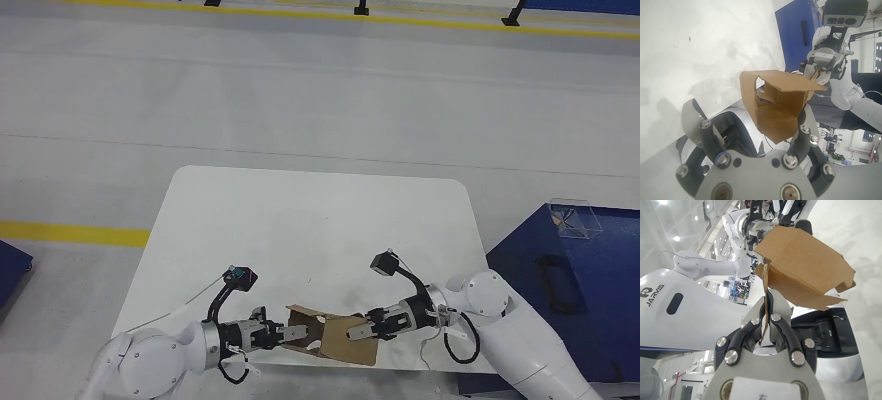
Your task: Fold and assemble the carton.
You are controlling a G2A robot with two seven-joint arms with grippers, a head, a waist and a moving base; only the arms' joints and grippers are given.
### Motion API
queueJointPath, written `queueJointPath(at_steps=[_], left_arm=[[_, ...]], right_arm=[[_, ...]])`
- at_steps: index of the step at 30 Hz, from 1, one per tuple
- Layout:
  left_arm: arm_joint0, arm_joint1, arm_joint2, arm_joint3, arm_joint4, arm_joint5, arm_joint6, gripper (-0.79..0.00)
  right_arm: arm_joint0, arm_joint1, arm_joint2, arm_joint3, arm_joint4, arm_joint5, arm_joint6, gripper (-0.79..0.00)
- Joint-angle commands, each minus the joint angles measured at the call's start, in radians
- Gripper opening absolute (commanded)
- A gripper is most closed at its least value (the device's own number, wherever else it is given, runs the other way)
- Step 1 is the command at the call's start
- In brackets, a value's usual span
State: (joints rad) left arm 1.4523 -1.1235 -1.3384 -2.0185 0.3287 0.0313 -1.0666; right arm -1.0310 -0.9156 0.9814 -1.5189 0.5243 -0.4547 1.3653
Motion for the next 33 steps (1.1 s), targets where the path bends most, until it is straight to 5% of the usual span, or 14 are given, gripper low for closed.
queueJointPath(at_steps=[1,17,19,21,22,23,33], left_arm=[[-0.014,0.001,0.008,0.009,0.001,0.012,-0.009,0.000],[-0.132,0.004,0.114,0.095,0.036,0.080,-0.081,-0.065],[-0.145,0.003,0.130,0.105,0.038,0.084,-0.083,-0.169],[-0.156,0.002,0.142,0.115,0.036,0.087,-0.079,-0.471],[-0.162,0.002,0.148,0.121,0.036,0.088,-0.080,-0.529],[-0.167,0.002,0.154,0.127,0.034,0.089,-0.081,-0.785],[-0.193,0.004,0.178,0.164,-0.003,0.091,-0.089,-0.785]], right_arm=[[0.011,-0.002,-0.010,0.004,0.001,-0.002,-0.002,-0.785],[0.046,0.002,-0.058,-0.002,0.007,-0.008,-0.007,-0.785],[0.048,0.003,-0.063,-0.006,0.007,-0.010,-0.010,-0.785],[0.051,0.005,-0.066,-0.008,0.007,-0.011,-0.010,-0.785],[0.053,0.005,-0.067,-0.008,0.008,-0.011,-0.011,-0.785],[0.054,0.006,-0.068,-0.010,0.008,-0.012,-0.012,-0.785],[0.048,0.017,-0.067,-0.017,0.009,-0.027,-0.027,-0.785]])
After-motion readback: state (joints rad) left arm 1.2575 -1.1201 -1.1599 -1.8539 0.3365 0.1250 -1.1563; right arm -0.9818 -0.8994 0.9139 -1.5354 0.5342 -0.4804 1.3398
